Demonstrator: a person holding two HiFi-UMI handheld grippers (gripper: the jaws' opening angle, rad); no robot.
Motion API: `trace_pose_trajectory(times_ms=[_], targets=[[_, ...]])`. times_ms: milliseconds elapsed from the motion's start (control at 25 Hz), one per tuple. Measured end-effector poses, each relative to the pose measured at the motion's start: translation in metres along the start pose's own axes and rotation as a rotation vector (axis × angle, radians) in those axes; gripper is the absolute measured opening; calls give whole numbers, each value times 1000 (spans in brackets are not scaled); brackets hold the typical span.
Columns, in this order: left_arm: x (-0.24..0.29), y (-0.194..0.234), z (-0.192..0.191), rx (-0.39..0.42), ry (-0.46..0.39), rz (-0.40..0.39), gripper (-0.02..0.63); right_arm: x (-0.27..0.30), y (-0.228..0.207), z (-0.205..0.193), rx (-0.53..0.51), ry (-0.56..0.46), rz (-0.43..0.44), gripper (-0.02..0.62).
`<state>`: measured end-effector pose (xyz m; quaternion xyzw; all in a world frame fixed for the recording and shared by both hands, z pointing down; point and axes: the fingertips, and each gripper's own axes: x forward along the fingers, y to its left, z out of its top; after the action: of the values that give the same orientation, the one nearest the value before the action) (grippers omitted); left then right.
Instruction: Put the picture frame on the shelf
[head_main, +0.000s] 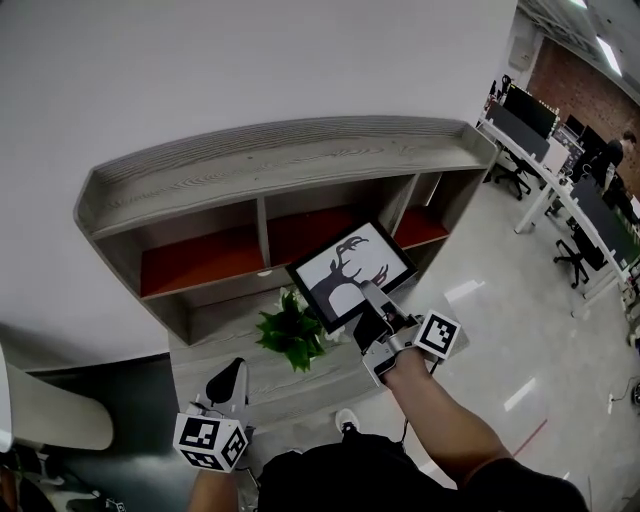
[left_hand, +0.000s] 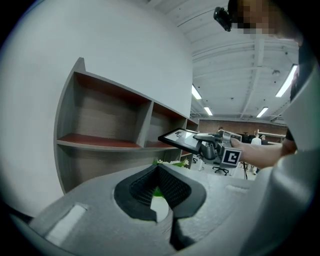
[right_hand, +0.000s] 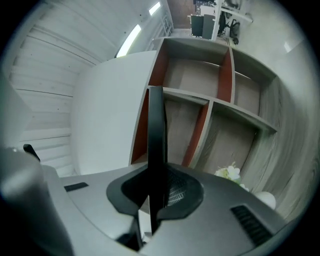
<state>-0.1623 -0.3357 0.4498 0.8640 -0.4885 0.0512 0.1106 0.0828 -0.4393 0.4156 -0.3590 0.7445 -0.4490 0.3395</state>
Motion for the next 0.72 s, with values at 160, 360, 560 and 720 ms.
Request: trace_pose_trajectory(times_ms=[160,360,560,720], targets=[[12,-1,-3,-7,17,37,9,23,-26,21,80,-25,-20,44],[27,-5,0,4,37,65,9,39,-61,40,195,-71,-68,46],[36,-6,4,14,47,91,9,53,-79,43,289,-95,-67,46],[40,-9,4,20,58,101,9,60,-92,46,353,-141,-88,46]])
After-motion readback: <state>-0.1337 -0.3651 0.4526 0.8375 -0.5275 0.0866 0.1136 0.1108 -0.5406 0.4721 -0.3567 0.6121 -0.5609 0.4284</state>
